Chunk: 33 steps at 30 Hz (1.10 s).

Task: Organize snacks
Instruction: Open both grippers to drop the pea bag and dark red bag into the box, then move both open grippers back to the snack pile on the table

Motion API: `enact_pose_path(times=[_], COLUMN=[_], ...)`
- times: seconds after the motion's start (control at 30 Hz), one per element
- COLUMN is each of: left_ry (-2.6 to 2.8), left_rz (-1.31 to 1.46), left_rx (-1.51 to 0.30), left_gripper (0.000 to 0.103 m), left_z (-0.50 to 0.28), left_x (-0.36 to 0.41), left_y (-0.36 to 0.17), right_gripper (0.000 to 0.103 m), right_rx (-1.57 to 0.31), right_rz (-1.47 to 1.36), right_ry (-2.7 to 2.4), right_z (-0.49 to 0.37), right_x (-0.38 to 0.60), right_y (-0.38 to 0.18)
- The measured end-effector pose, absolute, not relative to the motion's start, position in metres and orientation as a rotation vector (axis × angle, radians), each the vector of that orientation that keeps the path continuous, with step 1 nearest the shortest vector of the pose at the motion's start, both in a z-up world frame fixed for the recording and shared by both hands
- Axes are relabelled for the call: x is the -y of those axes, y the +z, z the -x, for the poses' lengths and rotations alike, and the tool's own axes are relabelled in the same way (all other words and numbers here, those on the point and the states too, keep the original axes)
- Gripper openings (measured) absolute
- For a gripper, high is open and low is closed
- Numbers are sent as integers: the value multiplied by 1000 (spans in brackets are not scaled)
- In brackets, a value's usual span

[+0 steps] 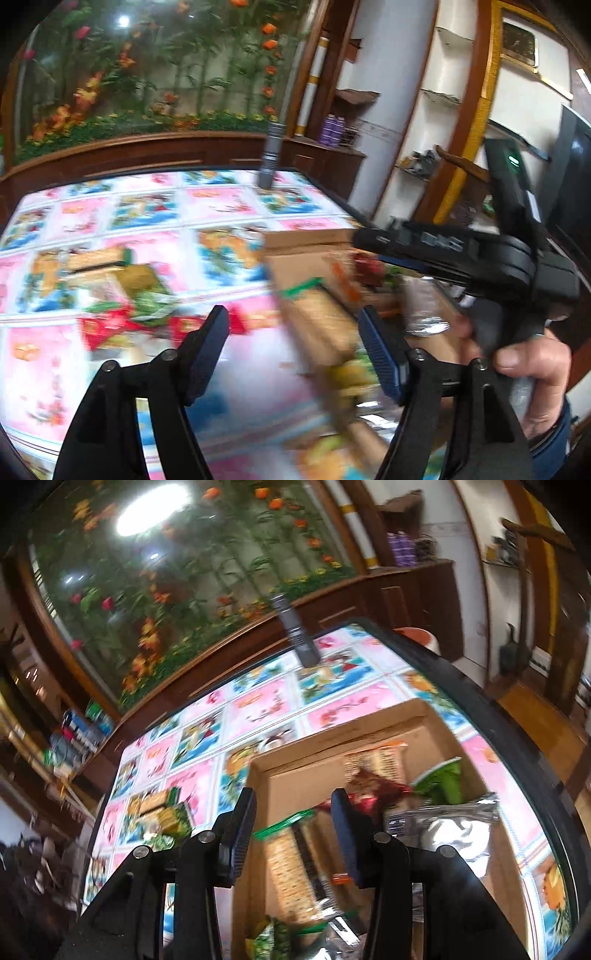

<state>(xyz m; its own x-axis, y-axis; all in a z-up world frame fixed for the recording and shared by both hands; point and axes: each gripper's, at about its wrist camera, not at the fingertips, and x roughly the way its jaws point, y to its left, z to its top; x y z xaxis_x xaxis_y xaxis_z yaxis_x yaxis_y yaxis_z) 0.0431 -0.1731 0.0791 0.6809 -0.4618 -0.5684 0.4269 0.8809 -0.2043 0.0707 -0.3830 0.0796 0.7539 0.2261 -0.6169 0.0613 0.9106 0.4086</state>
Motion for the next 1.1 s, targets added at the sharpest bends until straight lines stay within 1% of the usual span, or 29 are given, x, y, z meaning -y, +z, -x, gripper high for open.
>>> enact_pose_path(times=[0.1, 0.2, 0.33, 0.47, 0.57, 0.63, 0.7, 0.77, 0.87, 1.1], left_ry=[-382, -281, -207, -223, -272, -327, -368, -421, -462, -315], left_rz=[13, 26, 150, 205, 235, 188, 73, -144, -331, -252], left_rx=[-621, -621, -722, -784, -824, -858, -903, -953, -891, -795], left_gripper=[76, 78, 78, 78, 78, 78, 78, 78, 78, 78], left_z=[-53, -73, -113, -140, -146, -142, -135, -118, -90, -109], left_x=[140, 100, 46, 29, 32, 43, 64, 90, 108, 99], left_y=[80, 76, 55, 32, 24, 21, 17, 10, 13, 24], right_gripper=[47, 47, 47, 47, 48, 48, 48, 48, 48, 48], right_rx=[-737, -746, -758, -779, -791, -798, -797, -795, -796, -791], right_rz=[-401, -379, -334, -330, -344, -346, -351, -355, -360, -363], right_ry=[135, 177, 209, 235, 253, 252, 247, 246, 245, 253], right_z=[-72, -71, -69, -71, -71, -72, -72, -71, -71, -70], right_x=[370, 354, 337, 329, 329, 329, 331, 332, 333, 331], right_y=[76, 74, 71, 67, 65, 64, 64, 65, 65, 67])
